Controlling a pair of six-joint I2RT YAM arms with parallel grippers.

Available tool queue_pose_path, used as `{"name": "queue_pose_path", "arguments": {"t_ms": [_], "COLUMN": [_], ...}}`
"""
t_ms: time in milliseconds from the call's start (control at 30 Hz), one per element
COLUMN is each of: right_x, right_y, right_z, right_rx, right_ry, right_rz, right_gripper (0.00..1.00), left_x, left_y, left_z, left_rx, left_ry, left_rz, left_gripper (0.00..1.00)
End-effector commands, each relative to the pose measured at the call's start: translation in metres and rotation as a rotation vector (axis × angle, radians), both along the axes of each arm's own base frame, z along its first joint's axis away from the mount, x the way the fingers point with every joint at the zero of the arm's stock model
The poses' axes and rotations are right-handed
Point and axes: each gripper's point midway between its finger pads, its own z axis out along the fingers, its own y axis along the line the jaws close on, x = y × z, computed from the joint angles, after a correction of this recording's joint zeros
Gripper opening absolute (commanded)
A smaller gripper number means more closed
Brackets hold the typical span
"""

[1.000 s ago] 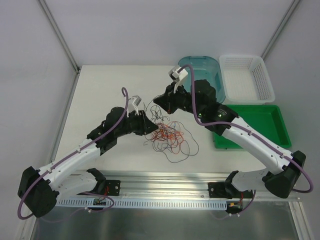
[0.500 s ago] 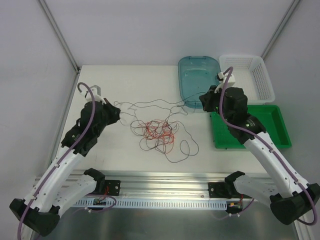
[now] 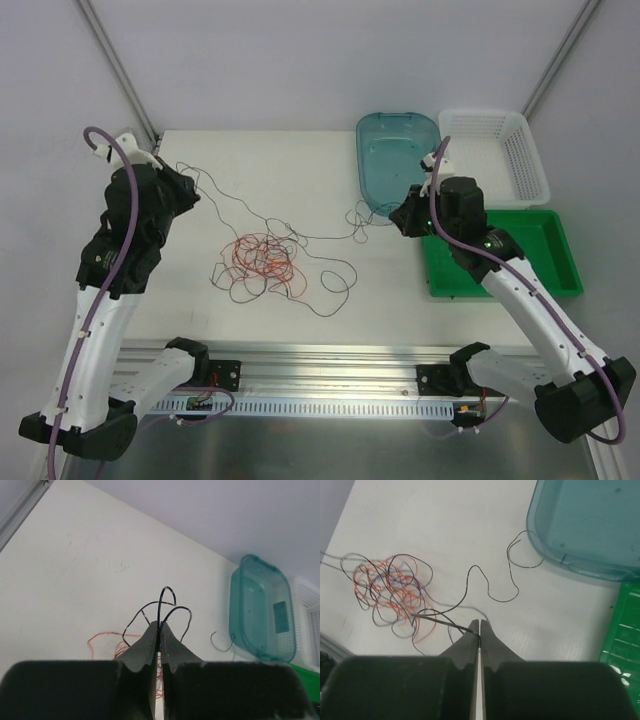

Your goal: Untangle the cables

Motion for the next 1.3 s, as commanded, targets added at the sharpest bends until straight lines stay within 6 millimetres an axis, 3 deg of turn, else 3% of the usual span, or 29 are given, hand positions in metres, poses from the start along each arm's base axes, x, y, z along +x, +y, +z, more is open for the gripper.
{"name": "queue_pose_path", "arguments": {"t_ms": [0,33,133,267,300,333,400,433,533,567,600,667,833,1033,1133,1167,1200,1267], "right_x": [-0.021,-0.027,-0.034,-0.038,-0.044,-0.045,-0.053,-0.057,-0.069,-0.073,-0.076,-0.082,-0.080,-0.058,-0.046,-0.044,-0.036,-0.029], "right_y": [0.023,0.031,0.031,0.014,0.008,0.006,-0.001,-0.005,-0.015,-0.016,-0.016,-0.010,0.002,-0.011,-0.019,-0.020,-0.028,-0.033], "right_z": [-0.043,-0.050,-0.067,-0.051,-0.049,-0.024,-0.005,0.024,0.060,0.086,0.094,0.122,0.155,0.191,0.210,0.214,0.218,0.228], "right_rx": [-0.008,-0.017,-0.057,-0.092,-0.120,-0.102,-0.122,-0.100,-0.102,-0.079,-0.072,-0.039,-0.007,-0.048,-0.055,-0.056,-0.074,-0.082], "right_ry": [0.144,0.164,0.200,0.146,0.155,0.102,0.066,0.000,-0.075,-0.133,-0.149,-0.198,-0.256,-0.381,-0.442,-0.451,-0.464,-0.500], "right_rz": [0.106,0.141,0.141,0.099,0.103,0.104,0.115,0.117,0.128,0.136,0.147,0.194,0.251,0.150,0.077,0.068,0.014,-0.026], "right_gripper": [0.01,0.01,0.01,0.01,0.01,0.01,0.01,0.01,0.01,0.01,0.01,0.01,0.01,0.01,0.01,0.01,0.01,0.01], "left_x": [-0.006,-0.011,-0.011,-0.004,-0.001,0.002,0.010,0.014,0.025,0.027,0.030,0.033,0.037,0.018,0.011,0.009,0.008,0.006], "left_y": [0.002,0.004,0.023,0.062,0.065,0.071,0.072,0.076,0.074,0.075,0.073,0.064,0.016,-0.015,-0.024,-0.024,-0.024,-0.022], "left_z": [0.062,0.085,0.105,0.085,0.074,0.054,0.025,0.000,-0.056,-0.070,-0.083,-0.103,-0.152,-0.204,-0.218,-0.220,-0.226,-0.230], "left_rx": [0.014,0.024,0.107,0.262,0.288,0.320,0.324,0.331,0.284,0.251,0.226,0.203,0.104,0.050,0.053,0.057,0.065,0.073], "left_ry": [-0.136,-0.187,-0.214,-0.113,-0.077,-0.023,0.043,0.106,0.231,0.261,0.293,0.339,0.472,0.586,0.601,0.598,0.592,0.585], "left_rz": [-0.024,-0.027,0.050,0.245,0.263,0.296,0.308,0.310,0.278,0.262,0.253,0.206,-0.059,-0.266,-0.352,-0.357,-0.362,-0.360], "left_gripper": [0.00,0.00,0.00,0.00,0.00,0.00,0.00,0.00,0.00,0.00,0.00,0.00,0.01,0.18,0.32,0.39,0.61,0.79]}}
